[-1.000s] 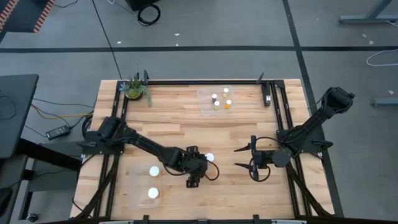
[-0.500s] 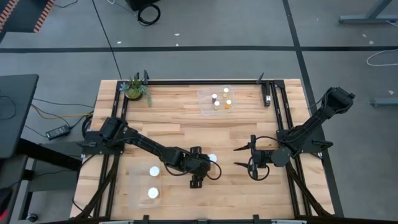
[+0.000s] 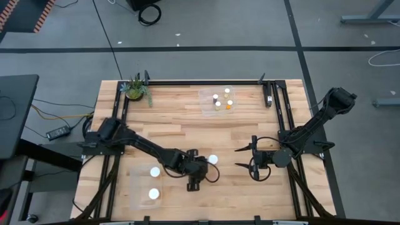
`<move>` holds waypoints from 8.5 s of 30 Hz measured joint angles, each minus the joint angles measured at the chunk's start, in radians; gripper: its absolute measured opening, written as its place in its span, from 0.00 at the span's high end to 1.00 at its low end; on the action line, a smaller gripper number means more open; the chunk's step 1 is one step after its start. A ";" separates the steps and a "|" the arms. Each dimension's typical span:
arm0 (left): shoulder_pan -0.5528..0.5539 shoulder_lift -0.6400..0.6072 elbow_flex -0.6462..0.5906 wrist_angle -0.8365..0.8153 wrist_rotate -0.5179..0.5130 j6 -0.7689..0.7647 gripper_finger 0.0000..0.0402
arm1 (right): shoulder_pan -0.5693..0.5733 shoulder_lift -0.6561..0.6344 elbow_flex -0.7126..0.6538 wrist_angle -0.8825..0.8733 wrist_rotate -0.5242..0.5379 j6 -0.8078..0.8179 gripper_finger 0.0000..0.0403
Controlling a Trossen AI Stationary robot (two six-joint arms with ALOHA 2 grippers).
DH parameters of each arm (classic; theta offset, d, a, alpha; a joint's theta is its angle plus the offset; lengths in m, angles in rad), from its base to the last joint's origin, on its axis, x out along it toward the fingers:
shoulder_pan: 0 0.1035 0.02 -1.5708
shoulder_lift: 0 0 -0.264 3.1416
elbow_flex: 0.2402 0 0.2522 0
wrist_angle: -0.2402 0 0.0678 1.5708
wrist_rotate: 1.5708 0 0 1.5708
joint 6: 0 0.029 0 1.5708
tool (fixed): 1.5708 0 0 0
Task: Pick and place medicine bottles into bin by pill shape (circle, oval)
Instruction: Put the big orange pill bottle into the bottom transparent bin
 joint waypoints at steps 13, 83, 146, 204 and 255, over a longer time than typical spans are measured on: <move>-0.137 -0.116 0.001 -0.273 0.066 -0.277 0.47 | 0.000 0.000 0.000 -0.004 0.000 0.007 0.35; -0.554 -0.354 -0.272 -0.467 0.103 -1.265 0.29 | -0.005 0.000 0.000 0.000 -0.004 0.011 0.35; 0.216 0.133 0.238 -0.134 0.177 0.137 0.13 | -0.019 0.000 0.000 -0.001 -0.015 0.000 0.35; 0.012 0.034 0.236 -0.458 0.076 -0.021 0.46 | -0.024 0.000 0.000 -0.010 -0.015 0.017 0.35; -0.600 -0.166 0.164 -1.086 -0.331 -1.187 0.47 | -0.026 0.000 0.000 -0.003 -0.015 0.023 0.35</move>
